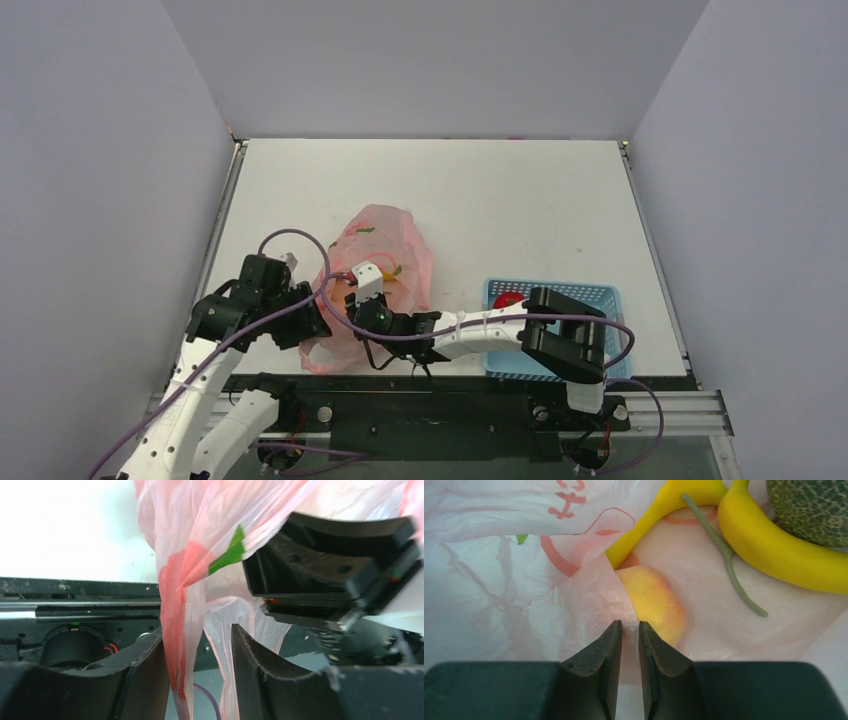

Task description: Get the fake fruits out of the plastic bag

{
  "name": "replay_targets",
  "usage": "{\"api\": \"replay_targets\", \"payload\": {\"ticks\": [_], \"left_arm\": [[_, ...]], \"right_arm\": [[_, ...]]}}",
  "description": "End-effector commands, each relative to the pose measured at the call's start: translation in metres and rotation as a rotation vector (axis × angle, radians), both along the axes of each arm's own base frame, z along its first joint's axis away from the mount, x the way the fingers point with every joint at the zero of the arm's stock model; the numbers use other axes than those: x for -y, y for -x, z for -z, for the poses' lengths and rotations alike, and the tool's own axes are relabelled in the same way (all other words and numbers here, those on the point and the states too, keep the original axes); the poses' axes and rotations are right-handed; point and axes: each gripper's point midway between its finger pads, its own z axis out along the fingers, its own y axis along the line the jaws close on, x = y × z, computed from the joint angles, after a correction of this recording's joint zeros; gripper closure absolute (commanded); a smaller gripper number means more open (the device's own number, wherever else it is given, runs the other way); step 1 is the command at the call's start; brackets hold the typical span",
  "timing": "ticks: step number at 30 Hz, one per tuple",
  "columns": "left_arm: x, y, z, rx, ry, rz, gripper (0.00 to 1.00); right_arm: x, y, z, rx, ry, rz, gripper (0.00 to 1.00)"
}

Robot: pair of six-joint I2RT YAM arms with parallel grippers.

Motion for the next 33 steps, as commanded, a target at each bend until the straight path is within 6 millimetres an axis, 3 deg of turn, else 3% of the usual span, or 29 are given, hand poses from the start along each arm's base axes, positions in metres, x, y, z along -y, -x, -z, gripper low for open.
{"api": "replay_targets", "payload": {"ticks": [1,4,8,11,14,17,22,27,30,33], "left_arm": [[-0.001,-0.041,-0.029,0.142,-0.019,-0.053,0.57],[-0.002,-0.059,-0.016,0.099,-0.05,-0.113,0.56],[-0.009,-0.074,0.028,0.013,-0.103,-0.24,0.54],[0.001,-0.081,0.058,-0.015,-0.029,-0.325,0.53],[0.015,-0.088,0.072,0.012,0.078,-0.37,0.51],[0.012,-0.083,0.091,0.015,0.095,-0.442,0.49],[0.009,-0.094,0.1,0.101,0.113,-0.458,0.47],[0.014,-0.082,0.108,0.052,0.119,-0.409,0.48],[0.031,-0.073,0.1,0.047,0.222,-0.352,0.49],[0.042,-0.065,0.077,0.113,0.337,-0.308,0.49]], "right_arm": [[0.03,-0.003,0.041,0.009,0.083,0.065,0.83],[0.035,0.0,0.049,0.008,0.086,0.062,0.81],[0.042,0.002,0.048,0.023,0.073,0.07,0.76],[0.033,0.017,0.046,0.041,0.044,-0.002,0.77],[0.034,0.029,0.054,0.04,0.043,-0.032,0.78],[0.037,0.035,0.061,0.021,0.002,-0.034,0.78],[0.037,0.038,0.076,0.003,0.007,-0.045,0.78],[0.036,0.038,0.073,-0.044,-0.013,-0.063,0.78],[0.037,0.033,0.063,-0.087,-0.059,-0.061,0.78],[0.031,0.04,0.051,-0.164,-0.138,-0.138,0.75]]}}
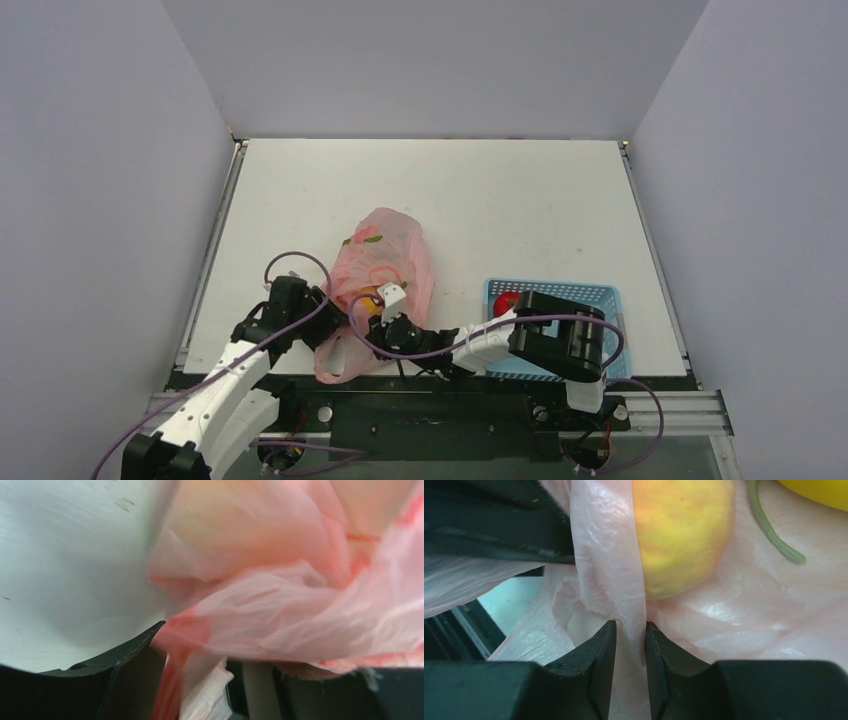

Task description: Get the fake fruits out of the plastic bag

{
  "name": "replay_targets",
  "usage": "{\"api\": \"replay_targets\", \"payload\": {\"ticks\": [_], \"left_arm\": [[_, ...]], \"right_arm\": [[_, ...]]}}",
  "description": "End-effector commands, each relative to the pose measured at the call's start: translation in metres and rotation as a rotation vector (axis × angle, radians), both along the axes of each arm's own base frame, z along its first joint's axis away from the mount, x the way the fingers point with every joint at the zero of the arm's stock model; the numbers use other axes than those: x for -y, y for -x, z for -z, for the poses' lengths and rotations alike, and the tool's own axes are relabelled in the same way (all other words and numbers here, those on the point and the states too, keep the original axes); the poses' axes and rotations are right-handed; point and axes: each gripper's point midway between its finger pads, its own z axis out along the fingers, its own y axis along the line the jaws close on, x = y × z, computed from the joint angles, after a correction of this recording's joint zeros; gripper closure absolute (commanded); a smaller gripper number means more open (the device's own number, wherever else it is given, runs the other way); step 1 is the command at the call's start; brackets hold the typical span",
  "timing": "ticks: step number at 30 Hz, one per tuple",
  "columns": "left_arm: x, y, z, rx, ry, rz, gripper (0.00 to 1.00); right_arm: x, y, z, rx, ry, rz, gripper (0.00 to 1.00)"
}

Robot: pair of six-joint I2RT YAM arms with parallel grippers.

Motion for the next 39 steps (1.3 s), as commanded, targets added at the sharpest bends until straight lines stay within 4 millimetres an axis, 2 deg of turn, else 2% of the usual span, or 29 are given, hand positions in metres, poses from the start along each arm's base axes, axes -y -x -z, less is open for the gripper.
{"api": "replay_targets", "payload": {"ticks": [1,4,8,12,17,19,20,22,24,27,30,34,35,39], "left_arm": [[0.024,0.002,-0.037,0.144,0.174,0.06,0.49],[0.021,0.01,-0.056,0.207,0.192,0.052,0.46],[0.023,0.009,-0.075,0.277,0.223,0.064,0.44],[0.024,-0.007,-0.073,0.306,0.227,0.028,0.43],[0.013,-0.03,-0.059,0.299,0.114,-0.001,0.42],[0.017,-0.041,-0.059,0.333,0.118,0.019,0.42],[0.017,-0.041,-0.053,0.323,0.111,0.021,0.42],[0.014,-0.041,-0.04,0.287,0.083,0.012,0.49],[0.011,-0.037,-0.027,0.245,0.063,0.009,0.61],[0.004,-0.027,-0.01,0.186,0.023,0.003,0.85],[-0.009,-0.017,0.003,0.128,-0.053,-0.011,0.99],[-0.028,-0.003,0.015,0.044,-0.157,-0.036,1.0],[-0.033,-0.001,0.017,0.036,-0.187,-0.036,1.0],[-0.03,0.002,0.018,0.027,-0.165,-0.024,1.0]], "right_arm": [[-0.009,0.013,-0.019,-0.156,-0.121,-0.116,0.74],[-0.015,0.016,-0.032,-0.199,-0.164,-0.146,0.66],[-0.022,0.014,-0.04,-0.208,-0.189,-0.149,0.64],[-0.031,0.014,-0.044,-0.215,-0.214,-0.161,0.64],[-0.033,0.015,-0.043,-0.218,-0.219,-0.161,0.65],[-0.033,0.016,-0.041,-0.211,-0.212,-0.162,0.65],[-0.033,0.017,-0.04,-0.205,-0.207,-0.164,0.65],[-0.034,0.019,-0.037,-0.206,-0.198,-0.168,0.65],[-0.032,0.021,-0.035,-0.21,-0.188,-0.167,0.65],[-0.025,0.022,-0.045,-0.19,-0.197,-0.153,0.64],[-0.015,0.008,-0.049,-0.158,-0.171,-0.097,0.64],[0.0,-0.011,-0.068,-0.112,-0.136,-0.024,0.6],[0.005,-0.015,-0.074,-0.098,-0.127,-0.008,0.56],[0.016,-0.042,-0.094,-0.046,-0.085,0.083,0.45]]}}
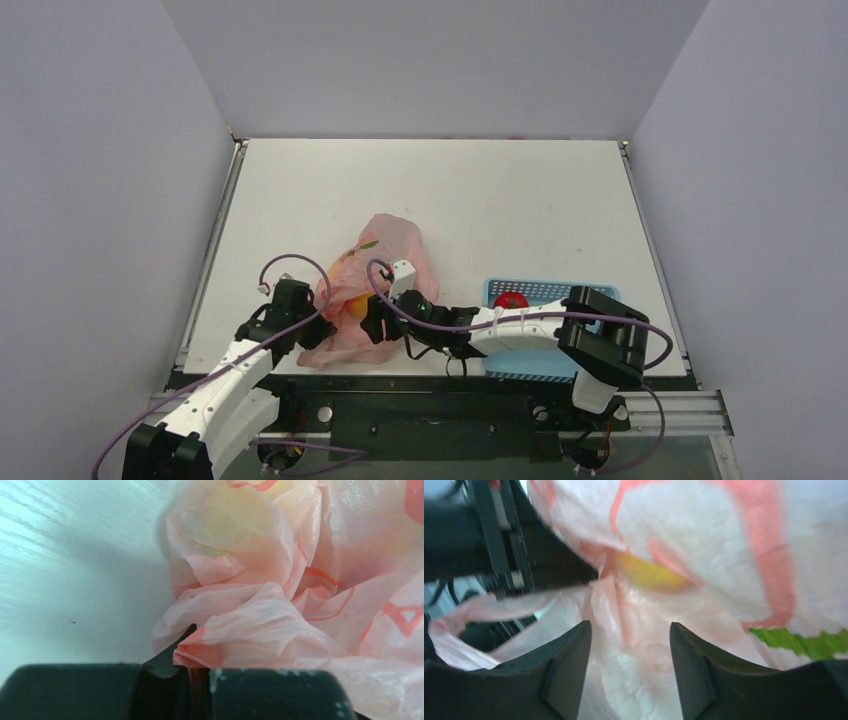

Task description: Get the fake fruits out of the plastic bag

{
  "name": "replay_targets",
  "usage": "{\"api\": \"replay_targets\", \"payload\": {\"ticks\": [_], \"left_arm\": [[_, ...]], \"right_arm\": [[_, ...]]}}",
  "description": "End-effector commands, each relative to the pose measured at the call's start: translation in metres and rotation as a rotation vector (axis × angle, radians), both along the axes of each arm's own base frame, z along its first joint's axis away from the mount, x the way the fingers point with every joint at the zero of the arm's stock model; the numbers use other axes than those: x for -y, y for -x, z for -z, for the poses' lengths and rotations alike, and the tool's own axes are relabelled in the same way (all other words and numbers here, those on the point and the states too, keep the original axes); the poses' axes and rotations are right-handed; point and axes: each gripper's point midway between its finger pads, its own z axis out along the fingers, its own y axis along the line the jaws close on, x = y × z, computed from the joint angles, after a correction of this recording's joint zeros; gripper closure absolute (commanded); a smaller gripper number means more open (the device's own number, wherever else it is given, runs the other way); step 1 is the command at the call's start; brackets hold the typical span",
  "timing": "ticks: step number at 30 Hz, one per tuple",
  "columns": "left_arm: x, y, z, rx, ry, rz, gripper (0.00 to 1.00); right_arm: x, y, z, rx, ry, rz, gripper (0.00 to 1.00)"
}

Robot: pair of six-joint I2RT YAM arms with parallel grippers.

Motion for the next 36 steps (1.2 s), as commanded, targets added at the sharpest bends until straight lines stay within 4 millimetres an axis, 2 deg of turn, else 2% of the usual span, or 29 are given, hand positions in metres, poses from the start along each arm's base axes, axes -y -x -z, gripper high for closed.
{"api": "replay_targets", "payload": {"ticks": [1,4,5,6,7,8,12,21,22,25,29,30,32,33,34,36], "left_arm": [[-0.003,0.003,-0.001,-0.007,-0.027,0.018,1.0],[0.0,0.002,-0.001,0.009,-0.007,0.024,1.0],[0.003,0.002,-0.001,0.007,0.007,0.029,1.0],[0.005,0.003,-0.002,0.003,0.021,0.031,1.0],[0.01,0.004,-0.002,-0.003,0.045,0.044,1.0],[0.012,0.004,-0.003,-0.003,0.055,0.048,1.0],[0.015,0.005,-0.005,-0.012,0.072,0.045,1.0],[0.025,0.008,-0.007,-0.022,0.128,0.065,1.0],[0.025,0.007,-0.008,-0.018,0.13,0.065,1.0],[0.025,0.01,-0.008,-0.028,0.134,0.063,1.0],[0.025,0.009,-0.009,-0.016,0.129,0.069,1.0],[0.024,0.01,-0.008,-0.023,0.126,0.067,1.0],[0.027,0.012,-0.008,-0.034,0.139,0.069,1.0],[0.027,0.012,-0.008,-0.034,0.145,0.07,1.0],[0.028,0.012,-0.007,-0.025,0.148,0.072,1.0],[0.026,0.011,-0.005,-0.022,0.136,0.065,1.0]], "right_arm": [[0.01,-0.041,-0.044,0.096,0.014,0.13,0.38],[0.007,-0.051,-0.051,0.123,0.023,0.14,0.23],[0.007,-0.053,-0.047,0.123,0.041,0.141,0.17],[0.003,-0.056,-0.052,0.132,0.039,0.145,0.15],[0.003,-0.057,-0.046,0.124,0.062,0.149,0.13],[-0.001,-0.06,-0.052,0.122,0.049,0.162,0.12],[-0.004,-0.071,-0.048,0.111,0.058,0.226,0.06],[-0.021,-0.082,-0.012,0.073,0.103,0.241,0.04],[-0.022,-0.083,-0.004,0.065,0.117,0.237,0.05],[-0.028,-0.082,0.003,0.036,0.124,0.224,0.1],[-0.034,-0.075,0.008,0.021,0.087,0.183,0.24],[-0.034,-0.074,0.011,0.014,0.093,0.176,0.3],[-0.036,-0.07,0.006,0.015,0.086,0.165,0.4],[-0.032,-0.067,0.009,0.016,0.092,0.163,0.42],[-0.035,-0.065,0.001,0.034,0.067,0.154,0.46],[-0.032,-0.06,0.0,0.044,0.073,0.14,0.53]]}}
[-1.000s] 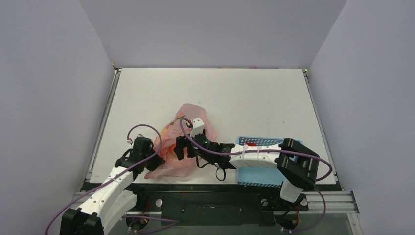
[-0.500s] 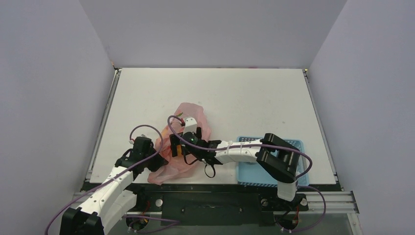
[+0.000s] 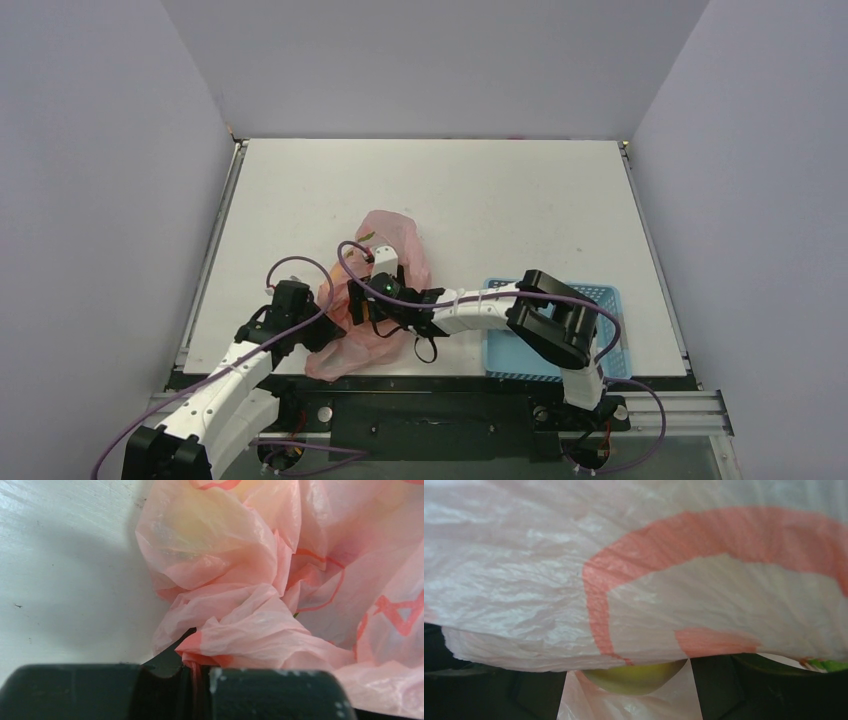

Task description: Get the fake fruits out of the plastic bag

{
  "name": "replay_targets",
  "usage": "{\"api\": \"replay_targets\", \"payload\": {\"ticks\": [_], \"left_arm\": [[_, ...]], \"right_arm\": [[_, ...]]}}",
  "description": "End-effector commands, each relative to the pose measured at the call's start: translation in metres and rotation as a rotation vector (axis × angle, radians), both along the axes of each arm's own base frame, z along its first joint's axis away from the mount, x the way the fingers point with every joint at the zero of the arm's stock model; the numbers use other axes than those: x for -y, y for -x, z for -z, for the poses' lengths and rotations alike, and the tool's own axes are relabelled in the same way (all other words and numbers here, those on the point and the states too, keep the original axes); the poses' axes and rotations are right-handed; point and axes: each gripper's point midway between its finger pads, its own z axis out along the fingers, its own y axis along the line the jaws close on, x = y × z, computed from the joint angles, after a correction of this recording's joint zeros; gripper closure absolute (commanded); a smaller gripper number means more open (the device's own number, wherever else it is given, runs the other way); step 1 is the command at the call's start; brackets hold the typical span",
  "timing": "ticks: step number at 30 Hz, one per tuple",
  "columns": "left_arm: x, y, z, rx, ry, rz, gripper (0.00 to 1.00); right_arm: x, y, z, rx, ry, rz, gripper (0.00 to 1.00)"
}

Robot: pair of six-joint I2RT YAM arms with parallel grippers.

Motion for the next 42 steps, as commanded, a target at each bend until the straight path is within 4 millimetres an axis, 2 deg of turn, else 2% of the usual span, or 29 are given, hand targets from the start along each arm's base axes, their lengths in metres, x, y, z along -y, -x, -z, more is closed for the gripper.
{"api": "replay_targets", "payload": {"ticks": [1,3,11,15,18,22,26,28,32,35,36,37,38,42], "left_arm": [[0.003,0.001,0.001,0.006,0.013,0.005,1.0],[0.004,0.003,0.0,0.001,0.019,0.01,1.0],[0.0,0.003,-0.003,0.01,-0.003,0.007,1.0],[-0.002,0.004,-0.002,0.008,-0.011,0.002,1.0],[0.0,0.004,0.0,0.002,0.001,-0.003,1.0],[-0.001,0.002,0.001,-0.001,-0.002,-0.011,1.0],[-0.001,0.001,0.003,-0.001,-0.003,-0.014,1.0],[-0.002,0.002,0.003,-0.007,-0.011,-0.012,1.0],[-0.006,0.003,0.001,-0.011,-0.034,-0.008,1.0],[-0.009,0.004,0.001,-0.012,-0.053,-0.007,1.0],[-0.01,0.005,0.001,-0.015,-0.058,-0.009,1.0],[-0.01,0.006,0.002,-0.016,-0.062,-0.008,1.0],[-0.011,0.006,0.002,-0.018,-0.066,-0.009,1.0],[-0.012,0.004,0.001,-0.001,-0.07,-0.006,1.0]], "right_arm": [[-0.009,0.007,-0.028,0.04,-0.074,-0.034,0.55],[-0.006,0.012,-0.034,0.045,-0.061,-0.042,0.64],[-0.005,0.044,-0.079,0.096,-0.101,-0.113,0.85],[0.003,0.053,-0.091,0.116,-0.087,-0.108,0.98],[0.007,0.056,-0.105,0.125,-0.105,-0.109,1.0],[0.018,0.06,-0.136,0.15,-0.136,-0.119,1.0],[0.042,0.067,-0.159,0.17,-0.146,-0.123,1.0],[0.058,0.07,-0.171,0.181,-0.154,-0.115,1.0],[0.104,0.072,-0.196,0.215,-0.163,-0.058,1.0],[0.153,0.072,-0.215,0.23,-0.203,0.041,1.0],[0.169,0.071,-0.228,0.23,-0.256,0.084,1.0],[0.186,0.069,-0.216,0.223,-0.222,0.125,1.0],[0.207,0.067,-0.22,0.214,-0.248,0.176,1.0],[0.267,0.057,-0.179,0.183,-0.185,0.355,1.0]]}}
